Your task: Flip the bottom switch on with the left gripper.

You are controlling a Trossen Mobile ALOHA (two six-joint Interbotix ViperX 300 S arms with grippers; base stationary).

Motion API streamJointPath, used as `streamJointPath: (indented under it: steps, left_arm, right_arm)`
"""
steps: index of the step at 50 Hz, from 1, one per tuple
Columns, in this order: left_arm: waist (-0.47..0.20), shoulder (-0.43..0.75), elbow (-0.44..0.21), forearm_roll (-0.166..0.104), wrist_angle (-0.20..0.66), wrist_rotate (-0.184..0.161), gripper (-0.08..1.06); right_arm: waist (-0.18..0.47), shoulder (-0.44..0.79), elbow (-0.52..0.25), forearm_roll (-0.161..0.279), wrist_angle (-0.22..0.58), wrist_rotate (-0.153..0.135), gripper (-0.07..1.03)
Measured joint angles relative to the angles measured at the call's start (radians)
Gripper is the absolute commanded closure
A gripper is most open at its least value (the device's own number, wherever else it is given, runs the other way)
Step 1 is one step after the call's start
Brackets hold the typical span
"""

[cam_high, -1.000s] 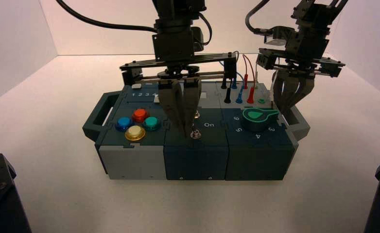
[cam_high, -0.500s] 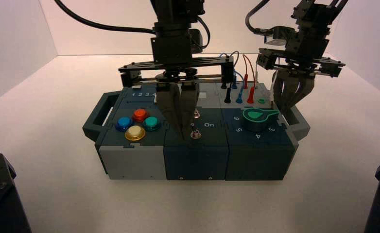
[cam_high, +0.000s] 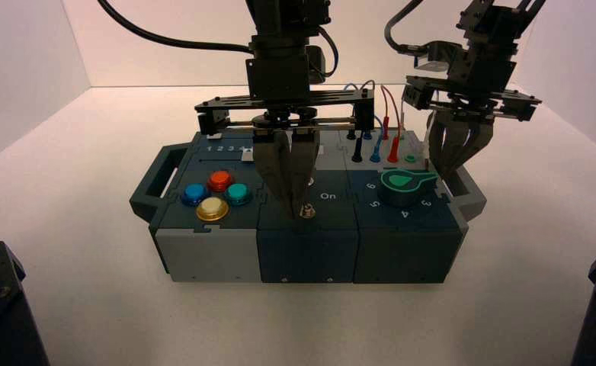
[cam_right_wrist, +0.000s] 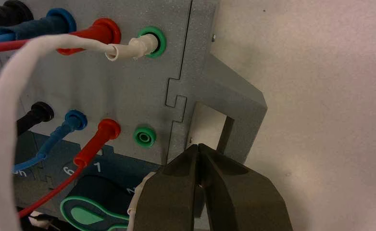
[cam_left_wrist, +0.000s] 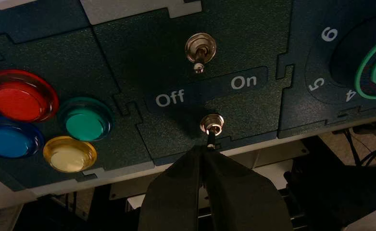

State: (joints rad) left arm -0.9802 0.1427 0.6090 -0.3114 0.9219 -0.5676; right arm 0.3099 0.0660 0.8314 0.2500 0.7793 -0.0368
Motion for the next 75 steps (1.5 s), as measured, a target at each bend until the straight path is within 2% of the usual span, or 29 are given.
streamJointPath:
  steps: [12, 20, 41, 59, 75]
  left_arm:
    - [0.000, -0.049, 0.046, 0.002, 0.006, -0.003, 1.01]
    - [0.002, -0.052, 0.051, 0.003, -0.008, -0.003, 1.01]
    - [0.017, -0.026, 0.018, 0.038, -0.011, -0.003, 1.01]
    - [0.023, -0.025, 0.018, 0.043, -0.009, -0.003, 1.01]
    - [0.023, 0.006, -0.008, 0.043, -0.008, -0.002, 1.01]
  right_arm:
    - [0.002, -0.002, 0.000, -0.002, 0.002, 0.000, 0.99]
    - [0.002, -0.002, 0.000, -0.002, 0.002, 0.000, 0.99]
    - [0.002, -0.002, 0.000, -0.002, 0.002, 0.000, 0.99]
    - [0.002, 0.000, 0.000, -0.006, 0.002, 0.000, 0.99]
    - [0.003, 0.000, 0.000, -0.006, 0.002, 0.000, 0.99]
